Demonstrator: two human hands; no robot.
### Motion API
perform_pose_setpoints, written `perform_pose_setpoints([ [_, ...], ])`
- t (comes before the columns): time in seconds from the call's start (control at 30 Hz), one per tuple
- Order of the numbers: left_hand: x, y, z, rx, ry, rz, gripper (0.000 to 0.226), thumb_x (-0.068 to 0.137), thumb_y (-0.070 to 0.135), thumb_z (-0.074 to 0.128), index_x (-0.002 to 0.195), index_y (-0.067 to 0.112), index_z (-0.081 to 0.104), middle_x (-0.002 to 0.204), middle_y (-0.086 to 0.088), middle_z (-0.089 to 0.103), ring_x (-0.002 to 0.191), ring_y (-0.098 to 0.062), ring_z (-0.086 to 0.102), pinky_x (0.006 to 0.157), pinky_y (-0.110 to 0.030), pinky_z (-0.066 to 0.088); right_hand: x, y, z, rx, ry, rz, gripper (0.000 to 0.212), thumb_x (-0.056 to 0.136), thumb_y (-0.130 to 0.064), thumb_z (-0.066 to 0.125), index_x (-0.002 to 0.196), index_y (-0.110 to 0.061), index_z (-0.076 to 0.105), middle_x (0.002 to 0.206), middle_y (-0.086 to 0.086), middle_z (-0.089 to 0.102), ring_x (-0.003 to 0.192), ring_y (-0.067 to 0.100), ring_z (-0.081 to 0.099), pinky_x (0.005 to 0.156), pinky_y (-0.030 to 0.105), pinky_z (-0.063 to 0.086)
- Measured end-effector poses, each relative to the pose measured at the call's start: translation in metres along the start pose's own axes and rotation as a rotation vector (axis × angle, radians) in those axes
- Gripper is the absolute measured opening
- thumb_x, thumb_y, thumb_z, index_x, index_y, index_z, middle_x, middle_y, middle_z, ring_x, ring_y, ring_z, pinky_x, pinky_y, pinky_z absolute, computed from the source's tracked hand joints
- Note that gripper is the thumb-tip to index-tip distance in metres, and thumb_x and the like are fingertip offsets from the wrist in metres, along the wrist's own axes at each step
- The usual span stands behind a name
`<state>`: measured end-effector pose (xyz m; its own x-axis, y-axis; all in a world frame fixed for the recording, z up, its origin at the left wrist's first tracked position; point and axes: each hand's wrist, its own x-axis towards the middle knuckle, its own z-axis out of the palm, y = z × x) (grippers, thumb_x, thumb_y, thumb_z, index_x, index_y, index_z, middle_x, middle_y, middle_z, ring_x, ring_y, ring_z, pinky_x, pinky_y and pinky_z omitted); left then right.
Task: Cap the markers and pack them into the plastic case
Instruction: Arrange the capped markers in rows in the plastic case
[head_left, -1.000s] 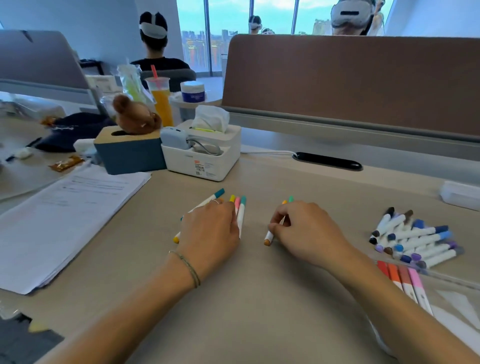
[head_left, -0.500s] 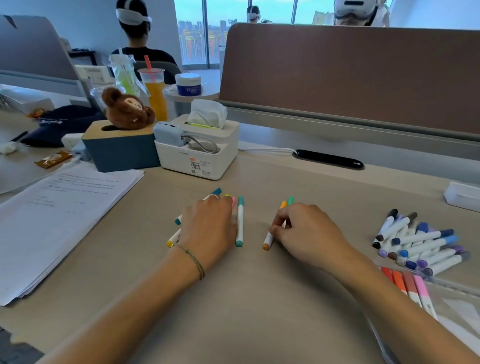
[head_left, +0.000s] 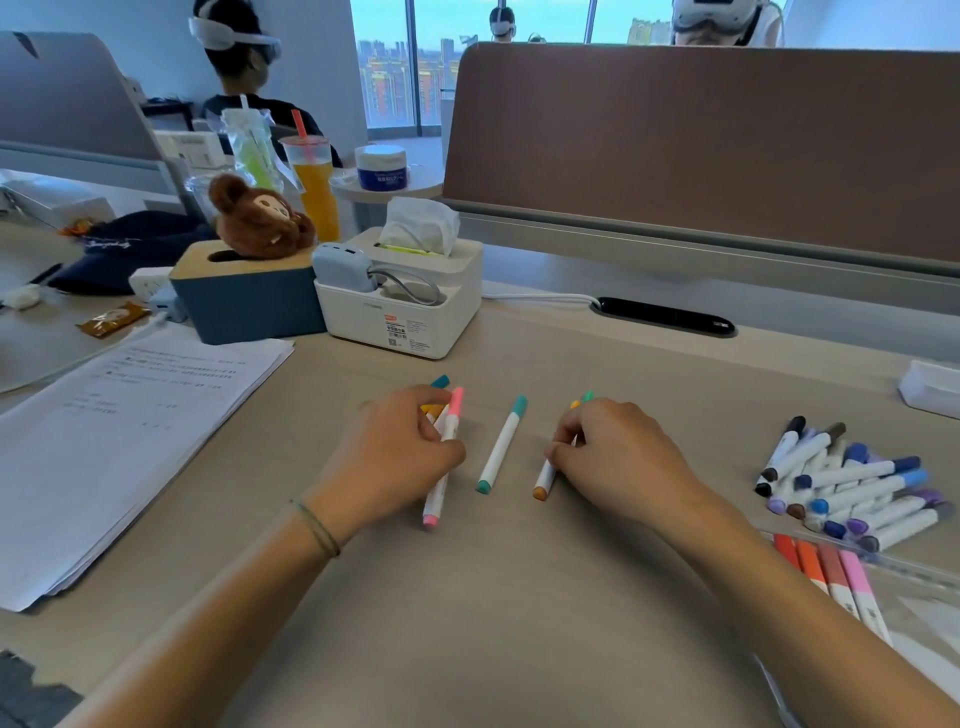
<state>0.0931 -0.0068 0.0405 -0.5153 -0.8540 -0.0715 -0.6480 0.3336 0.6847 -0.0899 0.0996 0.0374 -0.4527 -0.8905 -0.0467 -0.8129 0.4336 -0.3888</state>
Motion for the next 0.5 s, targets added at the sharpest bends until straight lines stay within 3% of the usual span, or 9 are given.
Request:
perform_pose_setpoints([
  [0.1, -0.004, -0.013, -0.009, -0.162, -0.019, -0.056, 0.051, 0.087, 0.014, 0.068, 0.133, 0.032, 0.056, 0.089, -0.003, 0.072, 0.067, -0.017, 0.075, 0.074, -0.04, 0.063, 0.008, -0.01, 0.004, 0.016, -0.001, -0.001, 0.017, 0.094, -0.03, 0.059, 0.08, -0.026, 0.068, 0.075, -0.007, 0.064, 0.074, 0.014, 0.06, 0.059, 0.031, 0.045],
  [0.2, -0.009, -0.023, -0.015, -0.293, -0.05, -0.128, 0.05, 0.091, 0.006, 0.064, 0.136, 0.026, 0.055, 0.09, -0.007, 0.074, 0.068, -0.023, 0.076, 0.075, -0.045, 0.063, 0.015, -0.021, 0.009, 0.009, 0.003, -0.015, 0.016, 0.093, -0.029, 0.057, 0.081, -0.024, 0.066, 0.073, -0.002, 0.066, 0.071, 0.019, 0.064, 0.065, 0.037, 0.055],
  [0.33, -0.014, -0.027, -0.022, -0.488, -0.048, -0.204, 0.053, 0.094, -0.002, 0.06, 0.141, 0.021, 0.051, 0.084, -0.009, 0.073, 0.072, -0.03, 0.076, 0.069, -0.041, 0.064, 0.025, -0.035, 0.017, -0.009, 0.012, -0.008, 0.017, 0.092, -0.031, 0.059, 0.077, -0.024, 0.063, 0.081, 0.0, 0.064, 0.075, 0.022, 0.062, 0.064, 0.032, 0.049],
  [0.5, -0.014, -0.037, -0.03, -0.602, 0.005, -0.22, 0.057, 0.093, -0.004, 0.062, 0.143, 0.019, 0.048, 0.097, -0.018, 0.067, 0.076, -0.032, 0.076, 0.076, -0.047, 0.063, 0.046, -0.06, 0.032, -0.021, 0.016, -0.025, 0.015, 0.092, -0.031, 0.06, 0.084, -0.019, 0.067, 0.084, 0.003, 0.066, 0.077, 0.022, 0.063, 0.068, 0.033, 0.055],
])
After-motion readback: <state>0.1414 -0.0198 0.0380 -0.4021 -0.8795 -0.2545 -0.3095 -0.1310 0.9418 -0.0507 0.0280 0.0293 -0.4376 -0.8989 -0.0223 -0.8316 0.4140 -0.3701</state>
